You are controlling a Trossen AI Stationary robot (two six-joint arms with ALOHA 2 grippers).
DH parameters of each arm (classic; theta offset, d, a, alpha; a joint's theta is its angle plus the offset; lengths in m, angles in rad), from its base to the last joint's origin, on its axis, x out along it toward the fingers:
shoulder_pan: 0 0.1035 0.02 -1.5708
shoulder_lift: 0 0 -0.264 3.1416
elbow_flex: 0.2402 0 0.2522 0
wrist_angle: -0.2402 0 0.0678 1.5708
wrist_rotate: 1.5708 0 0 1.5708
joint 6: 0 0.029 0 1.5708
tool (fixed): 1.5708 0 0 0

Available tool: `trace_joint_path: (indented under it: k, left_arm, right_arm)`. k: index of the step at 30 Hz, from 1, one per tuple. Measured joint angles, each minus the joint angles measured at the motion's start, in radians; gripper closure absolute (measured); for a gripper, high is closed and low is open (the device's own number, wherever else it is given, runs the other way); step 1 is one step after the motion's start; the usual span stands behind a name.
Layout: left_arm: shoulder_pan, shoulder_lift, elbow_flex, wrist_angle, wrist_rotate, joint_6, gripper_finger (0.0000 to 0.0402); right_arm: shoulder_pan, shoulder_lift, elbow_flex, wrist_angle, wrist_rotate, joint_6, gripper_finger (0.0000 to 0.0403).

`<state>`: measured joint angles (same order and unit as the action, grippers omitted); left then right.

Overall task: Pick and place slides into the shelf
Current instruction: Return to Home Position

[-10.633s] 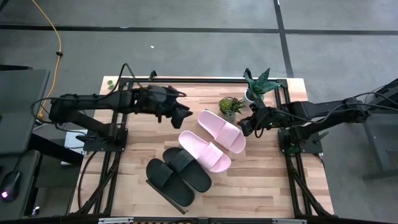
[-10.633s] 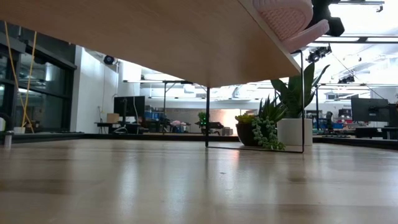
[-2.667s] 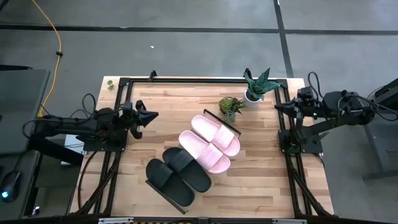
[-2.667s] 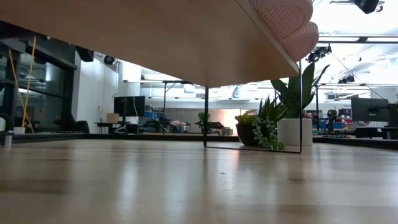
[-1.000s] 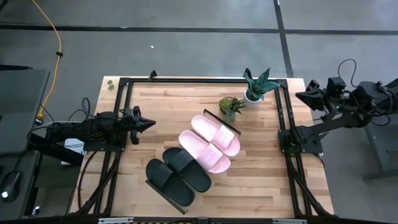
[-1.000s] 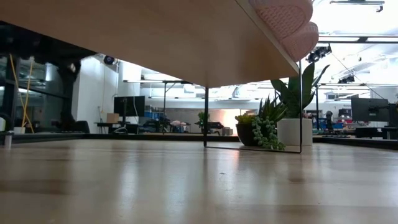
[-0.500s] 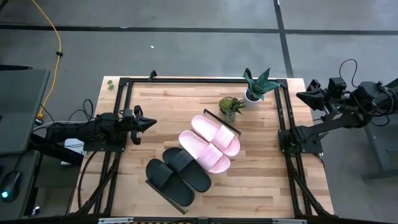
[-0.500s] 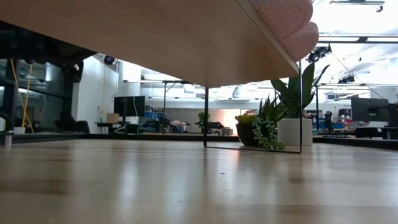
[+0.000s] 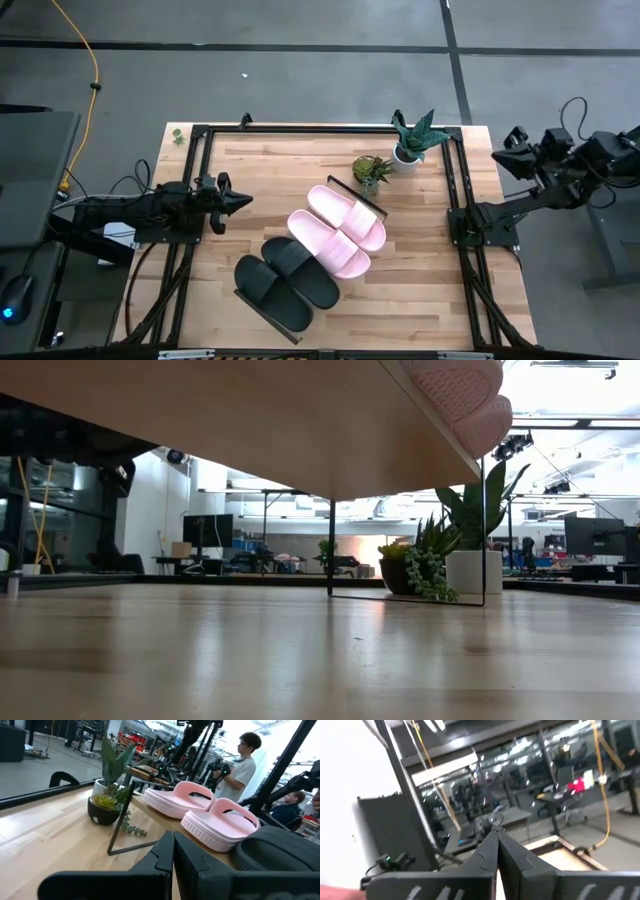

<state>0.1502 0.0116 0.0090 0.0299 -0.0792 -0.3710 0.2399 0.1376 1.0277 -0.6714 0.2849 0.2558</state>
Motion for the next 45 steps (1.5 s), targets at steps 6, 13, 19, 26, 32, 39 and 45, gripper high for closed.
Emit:
trace_joint_path:
  k: [6,13,19,26,32,39,45]
  left_arm:
    - [0.000,0.000,0.000,0.000,0.000,0.000,0.0401]
    - [0.000,-0.001,0.000,-0.002,0.000,0.000,0.0401]
    - [0.000,-0.001,0.000,-0.002,0.000,0.000,0.0401]
    - [0.000,-0.001,0.000,-0.001,0.000,-0.001,0.0401]
    - [0.000,-0.001,0.000,-0.001,0.000,0.000,0.0401]
    - [0.000,-0.001,0.000,-0.001,0.000,0.000,0.0401]
    - [0.000,-0.001,0.000,-0.001,0.000,0.000,0.0401]
  right_arm:
    - [0.000,-0.132,-0.108,0.083,0.034,-0.111,0.0403]
    - [0.003,-0.134,-0.269,0.238,0.047,-0.233,0.0403]
    - [0.003,-0.133,-0.434,0.440,0.013,-0.262,0.0403]
    - [0.003,-0.133,-0.639,0.719,-0.005,-0.256,0.0403]
    - [0.002,-0.133,-0.748,0.799,-0.009,-0.192,0.0403]
    - [0.002,-0.133,-0.876,0.963,-0.027,-0.130,0.0403]
    - [-0.031,-0.133,-0.983,1.136,-0.086,-0.095,0.0403]
